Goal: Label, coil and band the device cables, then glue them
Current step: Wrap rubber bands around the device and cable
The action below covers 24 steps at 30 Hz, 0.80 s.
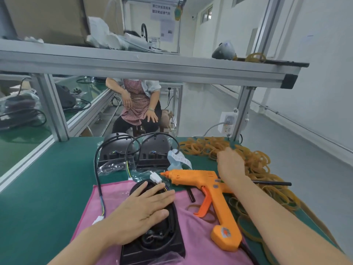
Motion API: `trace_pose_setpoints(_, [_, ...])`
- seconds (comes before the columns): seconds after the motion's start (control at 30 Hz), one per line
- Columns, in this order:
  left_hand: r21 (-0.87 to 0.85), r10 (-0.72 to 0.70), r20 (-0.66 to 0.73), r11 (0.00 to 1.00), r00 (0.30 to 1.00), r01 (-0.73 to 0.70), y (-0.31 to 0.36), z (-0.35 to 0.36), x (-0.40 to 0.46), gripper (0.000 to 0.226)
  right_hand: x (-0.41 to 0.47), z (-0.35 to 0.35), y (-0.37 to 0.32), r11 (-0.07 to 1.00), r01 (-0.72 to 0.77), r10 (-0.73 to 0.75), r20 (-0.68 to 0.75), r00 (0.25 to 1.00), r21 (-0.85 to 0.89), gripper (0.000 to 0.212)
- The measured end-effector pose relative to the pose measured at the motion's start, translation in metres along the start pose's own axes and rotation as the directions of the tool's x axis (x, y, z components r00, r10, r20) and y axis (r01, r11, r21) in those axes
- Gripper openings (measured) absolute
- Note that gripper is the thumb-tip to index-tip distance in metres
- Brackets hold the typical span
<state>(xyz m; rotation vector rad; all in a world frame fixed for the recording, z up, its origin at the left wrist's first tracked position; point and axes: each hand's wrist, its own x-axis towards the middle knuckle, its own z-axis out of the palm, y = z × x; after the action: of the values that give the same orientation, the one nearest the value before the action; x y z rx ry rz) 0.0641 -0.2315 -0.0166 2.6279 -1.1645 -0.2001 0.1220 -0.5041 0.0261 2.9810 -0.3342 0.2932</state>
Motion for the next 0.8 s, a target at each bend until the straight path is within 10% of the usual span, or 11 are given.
trace_pose_setpoints(0.37, [-0.044, -0.029, -0.006, 0.999, 1.000, 0.028, 0.004, -0.003, -0.001, 0.060, 0.027, 0.021, 0.031, 0.971, -0.225, 0.234, 0.125, 0.964, -0.087, 0.019])
trace_pose_setpoints(0.5, [-0.122, -0.037, -0.028, 0.992, 0.999, 0.034, 0.005, -0.004, -0.001, 0.060, 0.020, 0.008, 0.025, 0.957, -0.182, 0.190, -0.016, 0.982, 0.225, 0.016])
trace_pose_setpoints(0.67, [-0.276, -0.071, -0.207, 0.961, 0.976, 0.011, 0.011, -0.009, 0.002, 0.044, -0.026, -0.019, -0.023, 0.491, -0.033, 0.041, 0.014, 0.999, 0.870, 0.026])
trace_pose_setpoints(0.8, [-0.421, -0.226, -0.474, 0.907, 0.851, 0.006, 0.020, -0.019, 0.014, 0.048, -0.069, -0.025, -0.063, 0.002, -0.217, -0.220, 0.212, 0.952, 0.976, 0.026])
